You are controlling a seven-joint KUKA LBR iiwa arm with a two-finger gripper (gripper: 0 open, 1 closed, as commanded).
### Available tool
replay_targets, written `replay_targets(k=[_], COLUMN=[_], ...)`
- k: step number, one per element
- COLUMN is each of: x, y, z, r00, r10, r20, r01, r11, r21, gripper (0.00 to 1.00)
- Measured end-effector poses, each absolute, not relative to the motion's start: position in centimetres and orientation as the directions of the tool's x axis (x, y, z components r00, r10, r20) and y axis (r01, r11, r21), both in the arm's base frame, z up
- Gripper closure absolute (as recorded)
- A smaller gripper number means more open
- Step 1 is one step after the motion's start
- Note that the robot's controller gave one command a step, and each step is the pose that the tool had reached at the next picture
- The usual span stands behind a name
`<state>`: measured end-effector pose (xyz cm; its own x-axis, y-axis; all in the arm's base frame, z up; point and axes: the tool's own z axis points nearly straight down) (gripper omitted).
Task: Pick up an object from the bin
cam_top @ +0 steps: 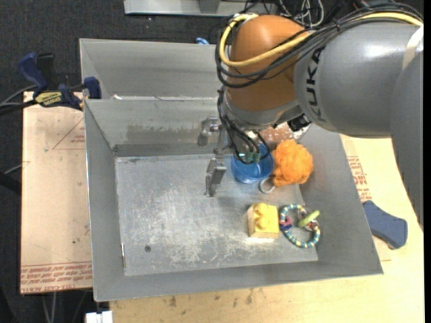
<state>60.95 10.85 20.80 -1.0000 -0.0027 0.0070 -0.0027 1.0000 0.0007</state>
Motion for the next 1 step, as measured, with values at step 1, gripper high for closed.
replay_targets(k=[1], x=[61.11], y=[10.81], z=[21.27], r00=[-1.000], r10=[-0.001], r20=[-0.001], r01=[-0.001], r11=[1.000], r21=[0.002], gripper=[0.00])
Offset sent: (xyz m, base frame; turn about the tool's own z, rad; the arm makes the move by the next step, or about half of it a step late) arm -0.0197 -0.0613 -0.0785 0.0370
